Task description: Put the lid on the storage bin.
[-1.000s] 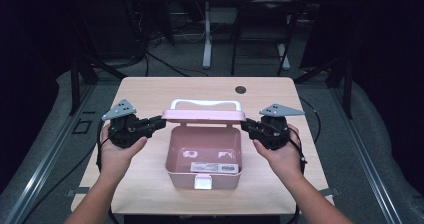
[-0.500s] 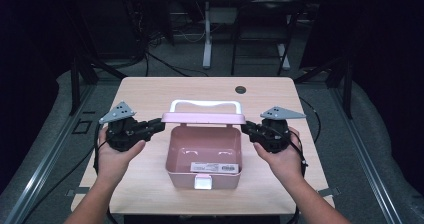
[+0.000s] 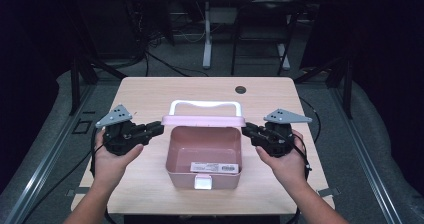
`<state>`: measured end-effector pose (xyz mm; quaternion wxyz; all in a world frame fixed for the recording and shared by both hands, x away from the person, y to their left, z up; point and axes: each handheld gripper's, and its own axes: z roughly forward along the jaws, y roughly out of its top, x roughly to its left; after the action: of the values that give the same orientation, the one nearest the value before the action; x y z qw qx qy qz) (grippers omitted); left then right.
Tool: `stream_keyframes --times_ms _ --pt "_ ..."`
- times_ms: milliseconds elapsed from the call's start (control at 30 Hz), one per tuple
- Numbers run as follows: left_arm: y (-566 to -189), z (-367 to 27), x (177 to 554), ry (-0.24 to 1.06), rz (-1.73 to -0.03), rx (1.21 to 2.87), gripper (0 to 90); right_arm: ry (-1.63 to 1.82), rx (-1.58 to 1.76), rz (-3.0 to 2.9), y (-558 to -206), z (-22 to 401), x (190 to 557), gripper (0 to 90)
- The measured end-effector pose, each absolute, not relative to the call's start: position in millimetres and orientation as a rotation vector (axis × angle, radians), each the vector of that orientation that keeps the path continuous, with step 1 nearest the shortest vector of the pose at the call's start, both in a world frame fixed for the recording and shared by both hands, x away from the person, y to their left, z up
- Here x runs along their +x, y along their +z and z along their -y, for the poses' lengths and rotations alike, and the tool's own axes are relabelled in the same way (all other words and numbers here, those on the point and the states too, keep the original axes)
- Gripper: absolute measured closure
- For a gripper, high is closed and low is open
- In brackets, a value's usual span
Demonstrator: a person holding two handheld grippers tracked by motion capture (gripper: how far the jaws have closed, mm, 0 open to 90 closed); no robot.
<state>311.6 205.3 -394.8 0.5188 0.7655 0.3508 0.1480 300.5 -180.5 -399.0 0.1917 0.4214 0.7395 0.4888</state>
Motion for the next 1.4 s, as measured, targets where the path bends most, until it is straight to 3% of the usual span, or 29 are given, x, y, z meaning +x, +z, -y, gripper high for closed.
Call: stream_keyframes --times_ms 1400 --pt "-408 -208 289 0.328 -0.827 1.85 77.7 1.409 1.162 -2.098 -405 185 271 77.4"
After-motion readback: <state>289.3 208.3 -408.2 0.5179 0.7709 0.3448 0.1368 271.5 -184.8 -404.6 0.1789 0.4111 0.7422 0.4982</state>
